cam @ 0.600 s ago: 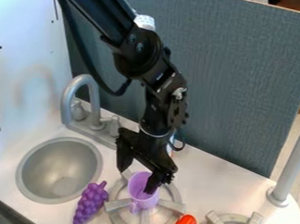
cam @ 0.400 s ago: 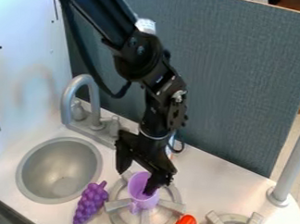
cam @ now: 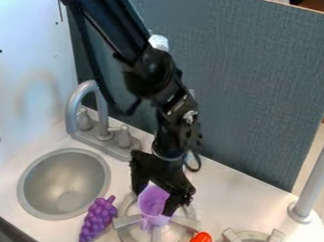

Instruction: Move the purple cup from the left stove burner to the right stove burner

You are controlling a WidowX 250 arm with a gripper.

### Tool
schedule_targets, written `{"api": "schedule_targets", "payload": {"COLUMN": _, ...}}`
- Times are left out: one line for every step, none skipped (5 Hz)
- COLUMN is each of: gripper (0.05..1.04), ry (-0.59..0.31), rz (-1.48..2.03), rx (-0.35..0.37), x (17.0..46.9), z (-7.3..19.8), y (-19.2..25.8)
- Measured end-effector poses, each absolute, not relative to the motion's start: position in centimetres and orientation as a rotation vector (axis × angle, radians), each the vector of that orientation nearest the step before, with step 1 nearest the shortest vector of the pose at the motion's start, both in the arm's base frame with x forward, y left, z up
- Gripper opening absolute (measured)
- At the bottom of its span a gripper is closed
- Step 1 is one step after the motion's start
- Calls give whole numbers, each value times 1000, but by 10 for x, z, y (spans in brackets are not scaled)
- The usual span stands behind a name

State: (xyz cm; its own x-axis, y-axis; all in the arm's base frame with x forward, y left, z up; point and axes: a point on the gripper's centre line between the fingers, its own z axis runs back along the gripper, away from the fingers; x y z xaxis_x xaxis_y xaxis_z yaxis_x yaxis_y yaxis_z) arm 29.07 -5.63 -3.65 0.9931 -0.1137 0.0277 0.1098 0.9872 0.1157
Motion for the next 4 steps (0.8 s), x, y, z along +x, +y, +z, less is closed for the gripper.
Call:
{"api": "schedule_targets", "payload": {"gripper": 1011, "ry": -3, "rz": -95, "rx": 122, "x": 292, "z": -50, "y": -61}}
{"api": "schedule_targets", "payload": {"gripper": 1011, "ry": 10, "rz": -105, "rx": 113, "x": 292, "z": -59, "y": -67}}
{"api": "schedule_targets", "payload": {"gripper": 1011, "ry": 7, "rz": -90, "rx": 100, "x": 295, "z": -63, "y": -70}}
{"api": "schedule_targets", "payload": {"gripper": 960, "ry": 17, "rz": -83, "rx": 133, "x": 298, "z": -69, "y": -69}}
